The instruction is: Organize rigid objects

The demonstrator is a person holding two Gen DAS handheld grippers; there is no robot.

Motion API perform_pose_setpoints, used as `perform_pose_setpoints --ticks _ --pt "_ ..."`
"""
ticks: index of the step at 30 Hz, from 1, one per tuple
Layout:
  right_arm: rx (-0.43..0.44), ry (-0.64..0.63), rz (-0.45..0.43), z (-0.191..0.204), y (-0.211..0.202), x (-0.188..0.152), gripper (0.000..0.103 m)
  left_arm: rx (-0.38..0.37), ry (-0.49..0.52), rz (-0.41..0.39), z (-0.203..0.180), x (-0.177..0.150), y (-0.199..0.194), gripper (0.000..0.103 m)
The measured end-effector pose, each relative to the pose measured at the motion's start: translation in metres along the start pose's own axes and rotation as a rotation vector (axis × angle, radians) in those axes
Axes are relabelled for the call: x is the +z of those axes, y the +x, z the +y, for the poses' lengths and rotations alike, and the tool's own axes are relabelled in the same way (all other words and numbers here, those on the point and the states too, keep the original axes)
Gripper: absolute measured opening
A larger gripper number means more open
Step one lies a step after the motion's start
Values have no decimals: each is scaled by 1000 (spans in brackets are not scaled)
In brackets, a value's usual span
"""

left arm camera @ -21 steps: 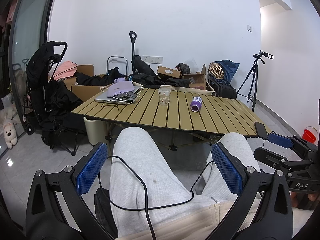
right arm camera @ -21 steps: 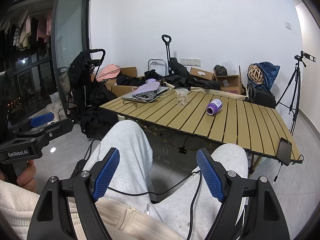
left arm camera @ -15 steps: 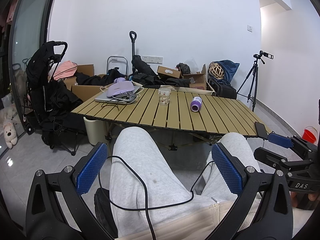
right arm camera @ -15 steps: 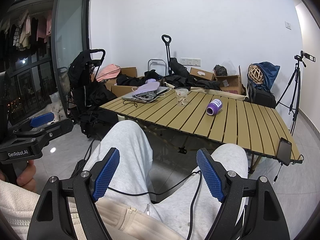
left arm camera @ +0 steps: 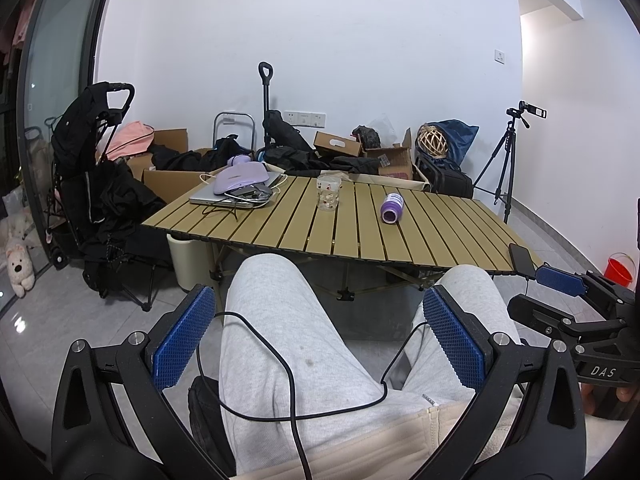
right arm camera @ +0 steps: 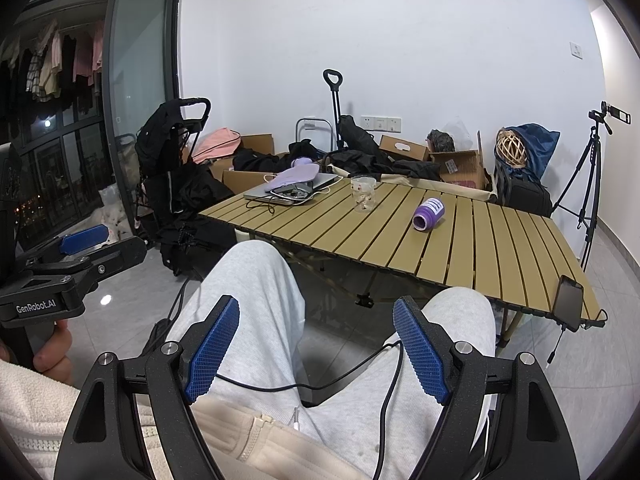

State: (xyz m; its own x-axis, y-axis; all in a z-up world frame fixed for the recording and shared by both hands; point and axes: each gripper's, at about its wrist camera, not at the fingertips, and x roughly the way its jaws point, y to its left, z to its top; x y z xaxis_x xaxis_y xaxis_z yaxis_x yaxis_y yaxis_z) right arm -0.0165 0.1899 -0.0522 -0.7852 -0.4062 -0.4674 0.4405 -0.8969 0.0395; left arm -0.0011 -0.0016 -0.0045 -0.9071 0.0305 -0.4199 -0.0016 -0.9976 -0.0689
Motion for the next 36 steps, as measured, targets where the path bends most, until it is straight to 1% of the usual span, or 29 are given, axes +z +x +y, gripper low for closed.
perform_pose_setpoints --ticks 13,16,18,21,23,24,27,29,31,33,34,36 --pt "-1 6 -3 -1 7 0 84 -1 -11 7 4 -4 5 103" --pt "1 17 -15 -10 2 6 84 -19 -31 24 9 4 15 103" --pt "-2 21 -30 -17 4 15 84 -22 -21 30 12 11 25 103" --pt "20 58 -39 -39 20 33 84 -7 26 41 13 27 55 103" --pt "34 65 13 -55 44 44 84 -4 47 70 14 36 81 103" --pt "44 56 68 -64 61 48 84 -13 48 86 16 40 95 103" --pt "57 60 153 -86 100 59 84 -32 19 177 21 53 148 103" --pt "43 62 186 -99 127 65 84 -47 -23 229 24 60 183 103" --pt "15 74 235 -116 159 70 84 -46 -60 268 24 68 219 103" --pt "13 102 270 -136 188 77 84 -49 -66 282 22 75 246 103" --pt "11 122 278 -146 202 80 84 -37 -58 291 20 81 263 103" --pt "-13 136 301 -160 225 88 84 -34 -53 287 17 90 284 103"
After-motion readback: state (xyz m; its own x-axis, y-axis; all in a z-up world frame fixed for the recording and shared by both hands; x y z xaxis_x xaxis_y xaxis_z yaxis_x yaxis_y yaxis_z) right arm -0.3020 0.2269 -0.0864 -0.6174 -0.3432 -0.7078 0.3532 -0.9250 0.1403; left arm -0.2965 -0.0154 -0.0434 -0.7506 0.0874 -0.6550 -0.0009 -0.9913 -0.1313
